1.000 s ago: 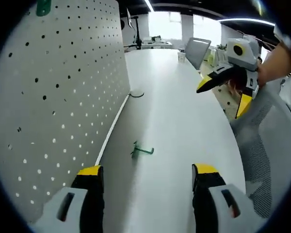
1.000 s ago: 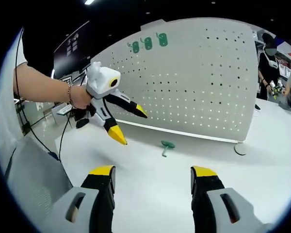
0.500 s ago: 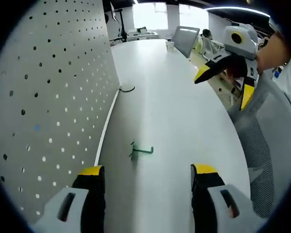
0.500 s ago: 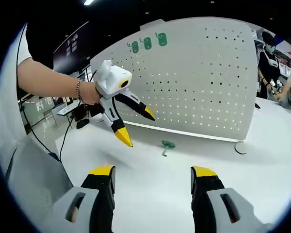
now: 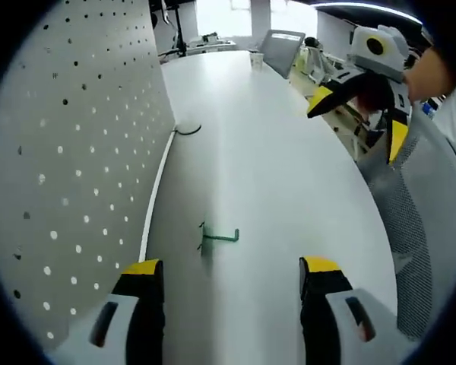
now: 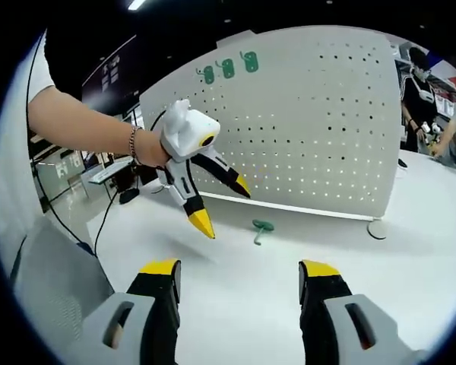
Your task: Insert the hook assembly into the mounting plate slot until the hook locks in place.
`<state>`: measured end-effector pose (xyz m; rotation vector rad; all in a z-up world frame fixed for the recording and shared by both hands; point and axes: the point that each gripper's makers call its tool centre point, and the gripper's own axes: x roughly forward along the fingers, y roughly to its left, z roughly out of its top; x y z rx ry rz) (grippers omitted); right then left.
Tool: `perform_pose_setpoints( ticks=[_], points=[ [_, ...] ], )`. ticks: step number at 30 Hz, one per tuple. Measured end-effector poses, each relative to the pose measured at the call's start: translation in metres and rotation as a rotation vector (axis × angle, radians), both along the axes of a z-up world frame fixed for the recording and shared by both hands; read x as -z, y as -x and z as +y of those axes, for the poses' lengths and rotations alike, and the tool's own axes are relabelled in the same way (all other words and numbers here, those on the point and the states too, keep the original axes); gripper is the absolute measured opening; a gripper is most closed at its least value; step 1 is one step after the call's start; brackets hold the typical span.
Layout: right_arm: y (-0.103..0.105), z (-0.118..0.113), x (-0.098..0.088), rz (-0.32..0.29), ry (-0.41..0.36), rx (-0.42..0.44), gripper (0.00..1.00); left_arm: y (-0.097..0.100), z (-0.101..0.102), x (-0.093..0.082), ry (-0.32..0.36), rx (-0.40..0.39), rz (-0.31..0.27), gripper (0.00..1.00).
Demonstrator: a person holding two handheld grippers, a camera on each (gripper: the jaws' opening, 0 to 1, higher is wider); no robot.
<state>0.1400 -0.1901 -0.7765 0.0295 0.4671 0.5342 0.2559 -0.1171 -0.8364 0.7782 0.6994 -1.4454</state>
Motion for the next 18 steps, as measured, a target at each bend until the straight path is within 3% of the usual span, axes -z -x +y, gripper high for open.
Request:
perform_pose_setpoints(
  ticks=[18],
  points=[
    [0.001, 0.0, 0.002, 0.01, -0.003, 0.004, 0.62, -0.008, -0.011, 0.02, -0.08, 0.08, 0.001, 0.73]
  ],
)
